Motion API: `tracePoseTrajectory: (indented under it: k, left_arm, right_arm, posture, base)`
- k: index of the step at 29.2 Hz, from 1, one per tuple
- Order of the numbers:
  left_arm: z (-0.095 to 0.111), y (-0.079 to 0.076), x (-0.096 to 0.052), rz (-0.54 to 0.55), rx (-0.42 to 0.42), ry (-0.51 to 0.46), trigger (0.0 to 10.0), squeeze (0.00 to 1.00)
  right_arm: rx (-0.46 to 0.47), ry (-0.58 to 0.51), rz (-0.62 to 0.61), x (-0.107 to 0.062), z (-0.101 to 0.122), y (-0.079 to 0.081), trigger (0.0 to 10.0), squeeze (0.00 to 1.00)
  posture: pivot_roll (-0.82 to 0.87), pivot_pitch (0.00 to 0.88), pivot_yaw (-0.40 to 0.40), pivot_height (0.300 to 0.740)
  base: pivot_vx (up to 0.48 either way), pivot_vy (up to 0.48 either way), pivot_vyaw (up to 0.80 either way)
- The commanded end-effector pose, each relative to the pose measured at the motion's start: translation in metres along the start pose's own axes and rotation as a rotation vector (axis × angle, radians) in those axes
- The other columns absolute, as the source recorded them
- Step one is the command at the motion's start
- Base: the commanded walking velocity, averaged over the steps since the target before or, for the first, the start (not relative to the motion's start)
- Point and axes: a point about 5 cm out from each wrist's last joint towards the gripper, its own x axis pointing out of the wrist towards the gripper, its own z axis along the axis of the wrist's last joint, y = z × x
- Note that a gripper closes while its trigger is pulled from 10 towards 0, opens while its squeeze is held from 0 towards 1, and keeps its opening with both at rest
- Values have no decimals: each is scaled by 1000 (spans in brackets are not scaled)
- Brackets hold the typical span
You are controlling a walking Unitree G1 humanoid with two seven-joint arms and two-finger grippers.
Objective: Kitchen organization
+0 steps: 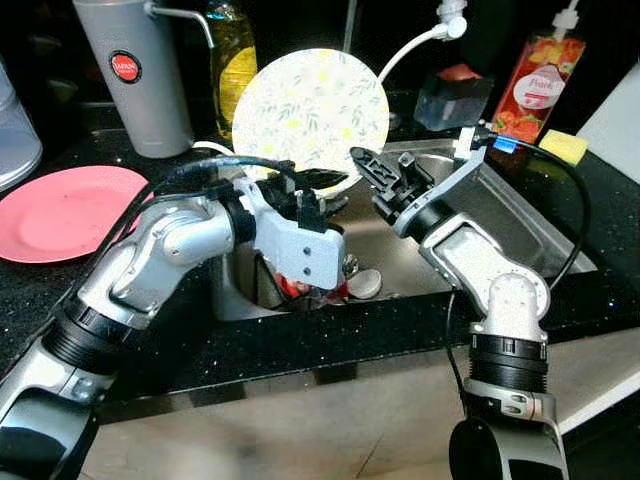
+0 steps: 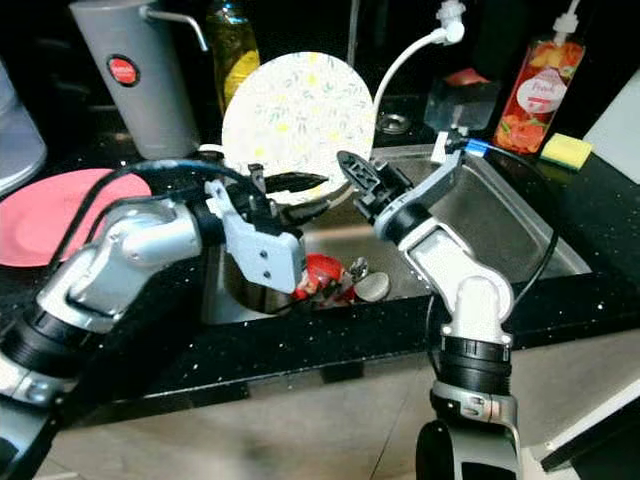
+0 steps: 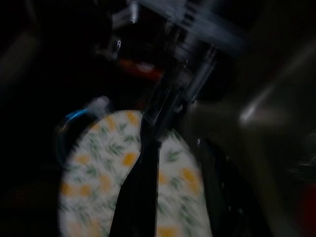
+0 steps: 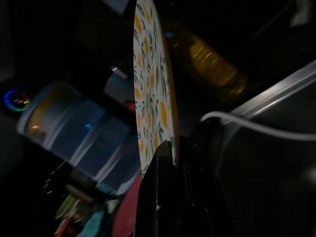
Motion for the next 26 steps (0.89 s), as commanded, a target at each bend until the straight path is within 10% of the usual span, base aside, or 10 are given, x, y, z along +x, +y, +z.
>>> tracePoseTrajectory:
  k: [1,10,17,18,25,26]
  left_arm:
    - [1,-4,-6,-57,-104,-8,10000,0]
    - [0,4,-22,20,-548,-74,10000,0]
    - [-41,27,-19,495,-1057,-19,10000,0]
    - [-50,26,-19,558,-1141,3,10000,0]
    - [-67,14,-23,748,-1314,99,10000,0]
    - [-70,11,-25,788,-1323,131,10000,0]
  right_arm:
    - [-14,-25,-32,-2,4,-5,10000,0]
    - [-221,-23,-287,-5,2,-40,10000,0]
    - [-255,57,-497,-13,-28,-77,10000,0]
    - [-253,65,-515,-15,-33,-81,10000,1000]
    - [-217,-32,-396,-14,-32,-68,10000,1000]
    - [-215,-76,-338,-13,-28,-59,10000,0]
  posture:
    - [75,0,-32,740]
    - [72,0,-33,740]
    - [67,0,-33,740]
    - [68,0,-33,740]
    - [67,0,-32,740]
    - [67,0,-31,740]
  base:
    - [0,0,0]
    - [0,0,0]
    - [0,0,0]
    - [0,0,0]
    - [0,0,0]
    - [0,0,0]
